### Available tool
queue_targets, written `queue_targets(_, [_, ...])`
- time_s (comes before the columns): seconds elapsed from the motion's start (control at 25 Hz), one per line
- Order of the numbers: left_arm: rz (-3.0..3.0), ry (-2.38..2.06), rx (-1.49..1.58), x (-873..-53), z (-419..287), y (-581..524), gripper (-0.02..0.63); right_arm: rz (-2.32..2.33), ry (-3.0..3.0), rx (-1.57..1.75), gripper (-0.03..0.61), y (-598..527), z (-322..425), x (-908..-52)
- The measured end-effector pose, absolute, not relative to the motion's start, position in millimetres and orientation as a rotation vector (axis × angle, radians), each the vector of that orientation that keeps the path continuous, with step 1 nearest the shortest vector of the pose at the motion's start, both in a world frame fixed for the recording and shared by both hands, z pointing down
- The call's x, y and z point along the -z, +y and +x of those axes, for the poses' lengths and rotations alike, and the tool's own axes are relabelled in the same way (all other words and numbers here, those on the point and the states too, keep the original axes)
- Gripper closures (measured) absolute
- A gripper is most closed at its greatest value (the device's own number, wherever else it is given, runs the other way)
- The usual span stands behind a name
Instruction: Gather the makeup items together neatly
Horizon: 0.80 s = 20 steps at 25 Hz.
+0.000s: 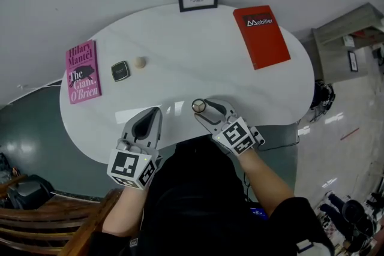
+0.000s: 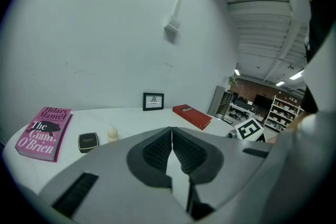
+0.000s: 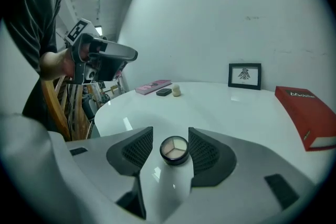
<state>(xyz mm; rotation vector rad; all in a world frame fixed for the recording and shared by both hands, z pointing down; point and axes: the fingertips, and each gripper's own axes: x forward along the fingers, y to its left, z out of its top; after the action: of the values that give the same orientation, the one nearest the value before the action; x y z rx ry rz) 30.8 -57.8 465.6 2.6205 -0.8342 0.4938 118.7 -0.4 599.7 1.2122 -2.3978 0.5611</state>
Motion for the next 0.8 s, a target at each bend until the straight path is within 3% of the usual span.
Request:
queue_targets(0.24, [2.615, -0.815, -0.5, -475.9, 24.7, -56.0, 0.598, 1.191, -2.268, -0.557, 0.36, -2.7, 115.2, -633.6])
queue_targets(0.8, [2.627, -0.821, -0.425, -456.2, 1.2, -71.3, 0.598, 1.147, -2.113, -0.564, 0.36, -5.1, 113.8, -652.0])
